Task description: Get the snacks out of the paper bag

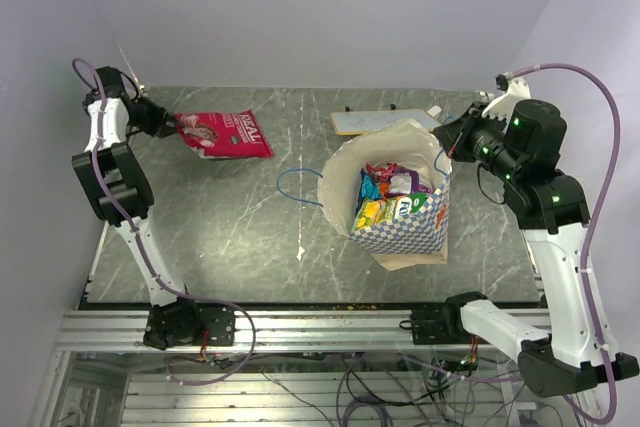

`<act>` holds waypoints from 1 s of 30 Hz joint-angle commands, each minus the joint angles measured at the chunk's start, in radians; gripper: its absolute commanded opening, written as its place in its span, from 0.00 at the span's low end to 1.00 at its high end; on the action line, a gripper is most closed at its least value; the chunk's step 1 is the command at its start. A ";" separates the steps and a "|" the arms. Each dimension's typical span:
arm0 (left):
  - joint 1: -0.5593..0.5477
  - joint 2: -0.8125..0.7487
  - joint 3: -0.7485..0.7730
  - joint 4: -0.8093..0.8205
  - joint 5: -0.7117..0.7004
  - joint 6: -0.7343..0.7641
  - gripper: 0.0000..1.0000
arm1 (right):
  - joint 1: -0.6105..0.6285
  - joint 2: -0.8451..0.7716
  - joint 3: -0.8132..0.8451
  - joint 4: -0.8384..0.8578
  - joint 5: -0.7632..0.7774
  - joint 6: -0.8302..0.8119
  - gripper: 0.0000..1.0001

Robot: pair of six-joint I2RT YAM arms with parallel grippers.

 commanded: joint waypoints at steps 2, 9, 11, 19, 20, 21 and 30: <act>0.016 -0.043 -0.005 -0.186 -0.153 0.177 0.57 | 0.002 0.009 0.013 0.003 -0.039 -0.014 0.00; -0.010 -0.376 -0.197 -0.052 -0.150 0.119 0.97 | 0.003 -0.003 0.055 -0.085 0.037 -0.093 0.00; -0.066 -0.444 -0.258 -0.037 -0.105 0.112 0.98 | 0.003 0.002 0.070 -0.111 0.064 -0.124 0.00; -0.415 -0.732 -0.499 0.062 -0.028 0.104 1.00 | 0.003 -0.010 0.067 -0.079 0.083 -0.087 0.00; -0.467 -0.756 -0.509 0.057 -0.026 0.107 1.00 | 0.003 -0.011 0.063 -0.071 0.074 -0.075 0.00; -0.501 -0.784 -0.522 0.049 -0.032 0.098 1.00 | 0.003 -0.015 0.057 -0.064 0.069 -0.067 0.00; -0.738 -0.922 -0.586 -0.120 -0.151 0.100 0.88 | 0.003 -0.053 -0.003 -0.015 0.053 0.012 0.00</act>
